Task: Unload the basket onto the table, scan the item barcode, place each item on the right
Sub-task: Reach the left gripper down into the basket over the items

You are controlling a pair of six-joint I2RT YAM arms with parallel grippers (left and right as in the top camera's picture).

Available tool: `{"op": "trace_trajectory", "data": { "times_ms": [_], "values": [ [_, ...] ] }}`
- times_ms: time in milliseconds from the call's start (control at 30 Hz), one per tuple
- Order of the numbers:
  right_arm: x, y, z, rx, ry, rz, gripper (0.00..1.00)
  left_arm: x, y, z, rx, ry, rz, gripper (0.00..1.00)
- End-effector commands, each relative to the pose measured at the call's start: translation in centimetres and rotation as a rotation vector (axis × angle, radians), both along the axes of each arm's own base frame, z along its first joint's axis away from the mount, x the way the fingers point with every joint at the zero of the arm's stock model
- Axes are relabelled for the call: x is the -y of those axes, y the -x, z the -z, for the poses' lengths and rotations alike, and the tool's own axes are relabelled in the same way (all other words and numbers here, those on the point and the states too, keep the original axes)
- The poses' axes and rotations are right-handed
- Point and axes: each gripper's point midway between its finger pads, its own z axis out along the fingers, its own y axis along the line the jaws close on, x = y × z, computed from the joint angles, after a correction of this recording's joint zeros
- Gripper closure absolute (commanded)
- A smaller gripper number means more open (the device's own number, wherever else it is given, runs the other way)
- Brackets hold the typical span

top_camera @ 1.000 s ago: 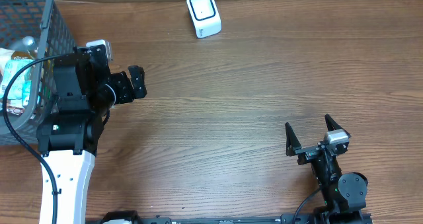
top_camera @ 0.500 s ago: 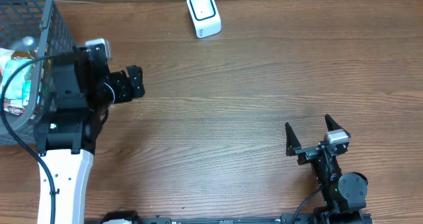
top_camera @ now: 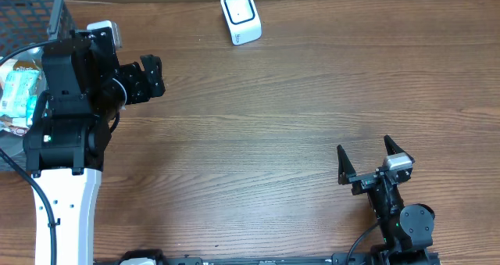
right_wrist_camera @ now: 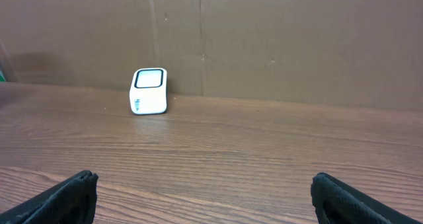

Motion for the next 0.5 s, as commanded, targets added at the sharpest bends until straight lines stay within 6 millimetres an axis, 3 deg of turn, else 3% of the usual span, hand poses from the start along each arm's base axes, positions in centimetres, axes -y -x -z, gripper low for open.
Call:
{"op": "trace_trajectory", "data": {
  "times_ms": [0,300,467],
  "values": [
    [0.2,-0.1,0.3,0.001,0.005,0.012,0.0,-0.8,-0.3,-1.2,0.024,-0.021,-0.016,0.04],
    [0.2,-0.1,0.3,0.001,0.005,0.012,0.0,-3.2,-2.7,-7.9,0.02,-0.067,-0.067,0.04],
    [0.2,-0.1,0.3,0.001,0.005,0.012,0.0,-3.7,-3.6,-7.6,-0.048,-0.096,-0.071,0.02]
  ]
}}
